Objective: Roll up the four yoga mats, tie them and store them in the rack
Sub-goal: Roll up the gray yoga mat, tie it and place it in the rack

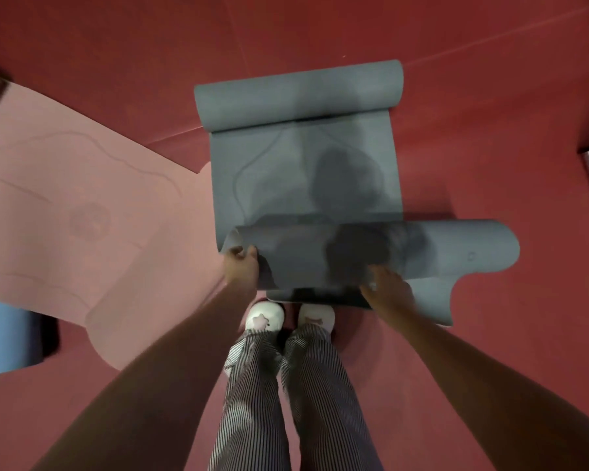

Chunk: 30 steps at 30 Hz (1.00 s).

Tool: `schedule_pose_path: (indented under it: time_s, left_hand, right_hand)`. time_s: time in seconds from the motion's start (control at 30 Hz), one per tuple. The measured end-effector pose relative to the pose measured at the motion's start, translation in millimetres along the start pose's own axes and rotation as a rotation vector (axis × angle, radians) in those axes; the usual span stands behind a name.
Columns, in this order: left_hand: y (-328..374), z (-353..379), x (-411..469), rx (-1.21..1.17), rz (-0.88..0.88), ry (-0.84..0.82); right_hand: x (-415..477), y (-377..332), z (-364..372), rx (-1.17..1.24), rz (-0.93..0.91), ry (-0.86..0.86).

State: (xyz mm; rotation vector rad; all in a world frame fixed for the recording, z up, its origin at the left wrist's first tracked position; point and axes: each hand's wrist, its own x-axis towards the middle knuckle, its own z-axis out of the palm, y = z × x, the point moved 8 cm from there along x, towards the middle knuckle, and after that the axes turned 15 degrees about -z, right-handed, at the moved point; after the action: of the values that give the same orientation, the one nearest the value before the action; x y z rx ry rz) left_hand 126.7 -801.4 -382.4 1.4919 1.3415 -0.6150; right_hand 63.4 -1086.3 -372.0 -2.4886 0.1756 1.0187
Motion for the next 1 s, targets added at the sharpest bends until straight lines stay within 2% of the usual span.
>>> schedule_pose_path:
  time_s: [0.1, 0.17, 0.2, 0.27, 0.3, 0.33, 0.37, 0.47, 0.53, 0.73, 0.87, 1.0]
  left_hand:
    - [51.5, 20.0, -0.9, -0.128, 0.142, -0.002]
    - [77.6, 44.2, -0.6, -0.111, 0.239, -0.103]
    - [84.2, 51.7, -3.1, 0.031, 0.290, -0.067]
    - [79.6, 57.8, -13.6, 0.551, 0.422, 0.238]
    - [71.0, 63.0, -23.6, 0.722, 0.510, 0.331]
    - [58.4, 72.5, -32.8, 0.823, 0.592, 0.313]
    - [41.4, 85.0, -35.3, 0.896, 0.638, 0.207]
    - [-21.4, 114.0, -23.5, 1.118, 0.523, -0.174]
    - [-52.1, 119.1, -12.8, 1.228, 0.413, -0.292]
    - [-94.7, 138.0, 46.0, 1.297, 0.325, -0.318]
    - [-139.1, 159.4, 107.1, 1.388, 0.340, -0.336]
    - [-193.8, 174.7, 153.6, 1.565, 0.360, -0.419]
  right_hand:
    - [-9.1, 21.6, 35.6, 0.133, 0.091, -0.152]
    - [-7.9, 27.9, 51.2, 0.192, 0.087, -0.203]
    - [-4.9, 29.2, 55.1, 0.205, 0.080, -0.205]
    - [2.5, 28.9, 58.8, 0.250, 0.077, -0.183]
    - [6.1, 26.4, 60.1, 0.289, 0.079, -0.174]
    - [9.6, 23.1, 60.7, 0.330, 0.079, -0.166]
    - [13.4, 19.2, 60.7, 0.369, 0.074, -0.161]
    - [25.8, 9.6, 55.8, 0.430, 0.021, -0.132]
    - [33.4, 10.4, 51.8, 0.425, -0.006, -0.117]
    - [66.1, 31.3, 79.1, 0.366, -0.027, -0.136]
    - [100.8, 53.1, 141.1, 0.361, -0.022, -0.150]
    - [136.8, 72.2, 218.0, 0.183, -0.096, -0.262]
